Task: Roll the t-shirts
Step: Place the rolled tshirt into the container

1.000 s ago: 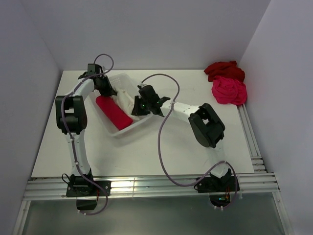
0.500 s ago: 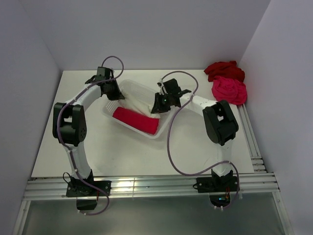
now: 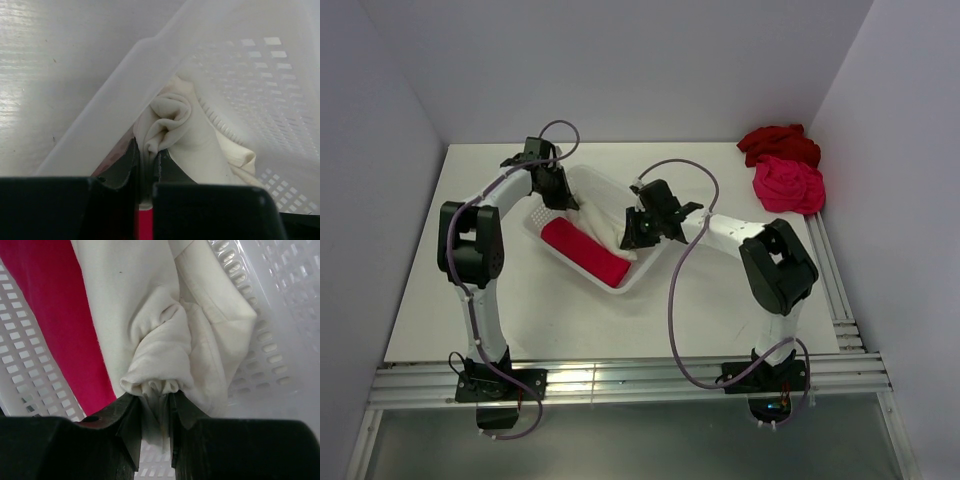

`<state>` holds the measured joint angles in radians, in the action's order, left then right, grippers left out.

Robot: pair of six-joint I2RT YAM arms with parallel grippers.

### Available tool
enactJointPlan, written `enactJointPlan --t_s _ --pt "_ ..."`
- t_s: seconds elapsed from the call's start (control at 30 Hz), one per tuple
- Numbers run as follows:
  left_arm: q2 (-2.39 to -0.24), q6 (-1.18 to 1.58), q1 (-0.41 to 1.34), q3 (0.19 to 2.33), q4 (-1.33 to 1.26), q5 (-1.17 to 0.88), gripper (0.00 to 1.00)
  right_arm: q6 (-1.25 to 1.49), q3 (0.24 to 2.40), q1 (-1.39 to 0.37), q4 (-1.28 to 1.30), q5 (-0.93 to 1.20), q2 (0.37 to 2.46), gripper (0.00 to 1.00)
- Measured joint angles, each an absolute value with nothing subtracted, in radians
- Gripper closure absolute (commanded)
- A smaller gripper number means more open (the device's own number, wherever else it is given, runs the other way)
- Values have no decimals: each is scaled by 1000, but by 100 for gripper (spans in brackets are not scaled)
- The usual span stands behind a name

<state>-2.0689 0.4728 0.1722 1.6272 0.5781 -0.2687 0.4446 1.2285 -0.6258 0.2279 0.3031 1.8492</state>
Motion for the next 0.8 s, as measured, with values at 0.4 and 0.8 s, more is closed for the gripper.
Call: enactJointPlan --t_s 0.4,0.8 --pt "-2075 426 174 1668 619 -270 70 402 1216 -638 249 294 1825 43" --pt "-2075 400 174 1750 610 -273 68 584 1193 -642 340 218 1737 51"
